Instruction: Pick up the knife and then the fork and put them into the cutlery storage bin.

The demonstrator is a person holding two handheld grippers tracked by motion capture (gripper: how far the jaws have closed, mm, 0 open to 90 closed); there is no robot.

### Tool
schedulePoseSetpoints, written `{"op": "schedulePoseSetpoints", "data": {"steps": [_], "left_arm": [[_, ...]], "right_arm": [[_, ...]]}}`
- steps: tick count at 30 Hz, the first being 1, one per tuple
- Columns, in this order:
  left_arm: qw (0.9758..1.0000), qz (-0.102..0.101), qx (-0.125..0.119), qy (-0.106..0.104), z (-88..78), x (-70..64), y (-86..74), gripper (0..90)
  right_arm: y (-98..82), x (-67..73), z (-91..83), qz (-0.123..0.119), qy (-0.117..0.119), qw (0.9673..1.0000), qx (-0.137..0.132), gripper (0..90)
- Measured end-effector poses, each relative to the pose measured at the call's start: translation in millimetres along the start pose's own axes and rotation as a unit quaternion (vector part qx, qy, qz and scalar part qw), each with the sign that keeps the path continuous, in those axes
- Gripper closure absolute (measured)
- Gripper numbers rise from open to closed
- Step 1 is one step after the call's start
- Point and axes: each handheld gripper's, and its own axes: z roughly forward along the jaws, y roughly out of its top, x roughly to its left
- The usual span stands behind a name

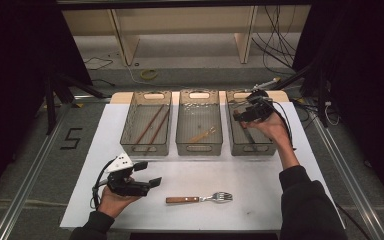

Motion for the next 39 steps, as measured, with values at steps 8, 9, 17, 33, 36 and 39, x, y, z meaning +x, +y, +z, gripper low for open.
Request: {"op": "schedulePoseSetpoints", "data": {"steps": [8, 9, 17, 33, 36, 39], "left_arm": [[1.0000, -0.004, -0.003, 0.000, -0.4, 0.3, 0.0, 17.5], [1.0000, -0.005, -0.004, 0.000, -0.5, 0.3, 0.0, 17.4], [1.0000, -0.004, -0.005, 0.003, -1.0, 0.8, -0.2, 17.4], [0.9999, -0.007, -0.012, 0.004, -2.4, 1.1, -0.2, 17.3], [0.9999, -0.008, -0.013, 0.004, -2.8, 1.3, -0.1, 17.3], [0.9999, -0.008, -0.014, 0.004, -3.3, 1.2, 0.0, 17.3]], "right_arm": [[-3.0, 23.2, -19.8, -0.030, 0.034, 0.9985, -0.030, 35.1], [-3.5, 26.8, -22.7, -0.034, 0.039, 0.9980, -0.036, 35.0], [-12.2, 57.3, -36.4, -0.057, 0.080, 0.9931, -0.063, 34.3], [-39.5, 111.4, -31.8, -0.094, 0.147, 0.9829, -0.059, 32.6], [-42.5, 118.5, -30.4, -0.099, 0.155, 0.9812, -0.058, 32.5], [-45.7, 125.2, -28.5, -0.104, 0.162, 0.9798, -0.055, 32.5]]}}
